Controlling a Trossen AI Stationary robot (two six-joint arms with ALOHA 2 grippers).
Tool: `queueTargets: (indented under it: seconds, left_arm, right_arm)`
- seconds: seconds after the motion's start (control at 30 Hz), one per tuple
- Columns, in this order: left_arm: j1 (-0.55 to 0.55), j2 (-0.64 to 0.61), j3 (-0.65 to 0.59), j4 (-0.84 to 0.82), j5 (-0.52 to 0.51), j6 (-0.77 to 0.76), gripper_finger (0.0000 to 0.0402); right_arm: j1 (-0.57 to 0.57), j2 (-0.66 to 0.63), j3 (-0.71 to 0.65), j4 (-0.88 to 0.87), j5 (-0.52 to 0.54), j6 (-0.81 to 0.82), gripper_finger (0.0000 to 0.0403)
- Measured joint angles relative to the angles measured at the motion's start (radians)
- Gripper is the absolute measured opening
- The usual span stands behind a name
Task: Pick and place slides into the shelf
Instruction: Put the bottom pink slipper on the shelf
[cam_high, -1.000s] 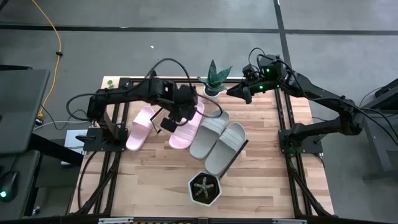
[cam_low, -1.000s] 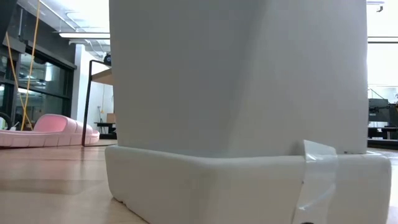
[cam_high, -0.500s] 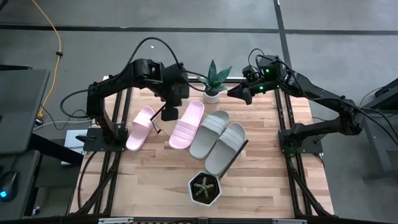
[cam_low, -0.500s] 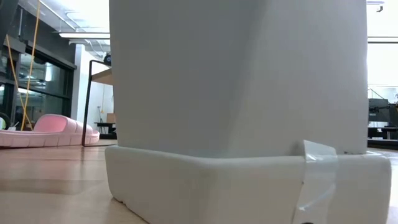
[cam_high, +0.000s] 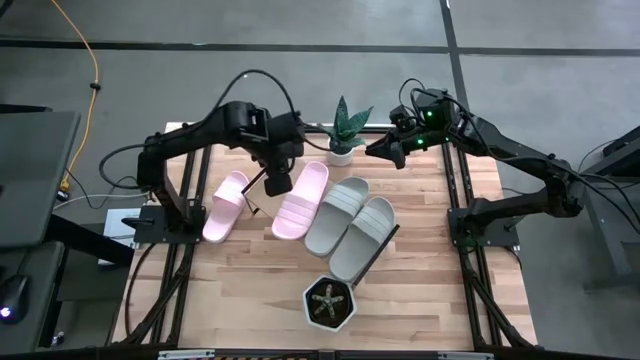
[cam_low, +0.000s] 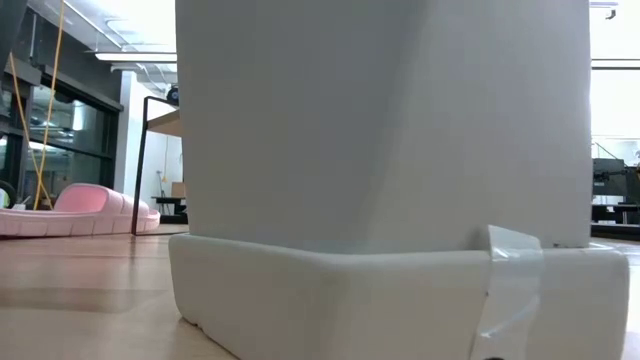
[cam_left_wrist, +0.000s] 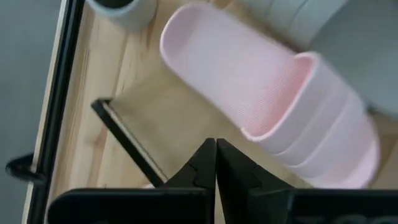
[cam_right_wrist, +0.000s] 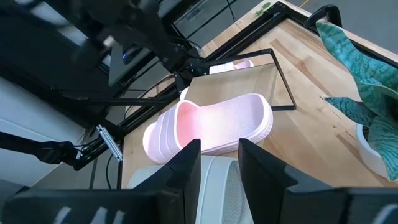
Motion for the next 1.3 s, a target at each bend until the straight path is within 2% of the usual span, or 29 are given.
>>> queueTargets:
  seconds: [0.2,0.5,0.77,0.9,1.1,1.3]
  left_arm:
    - [0.044,-0.009,-0.078,0.000,-0.031,-0.046,0.0001]
    - [0.157,-0.097,-0.080,0.015,-0.055,-0.112,0.0000]
    - [0.246,-0.128,-0.080,0.086,0.053,-0.111,0.0000]
    - [0.261,-0.130,-0.109,0.132,0.064,-0.112,0.0000]
    - [0.278,-0.141,-0.235,0.179,0.116,-0.108,0.0000]
    - [0.277,-0.139,-0.328,0.262,0.117,-0.108,0.0000]
  right_arm:
    - [0.000,0.000,0.000,-0.012,0.000,0.000,0.0099]
    - [0.000,0.000,0.000,-0.029,0.001,-0.021,0.0099]
    - [0.000,0.000,0.000,-0.029,0.073,-0.061,0.0099]
    - [0.000,0.000,0.000,-0.029,0.093,-0.071,0.0096]
    - [0.000,0.000,0.000,-0.029,0.110,-0.077,0.0062]
    - [0.000,0.000,0.000,-0.029,0.126,-0.079,0.0013]
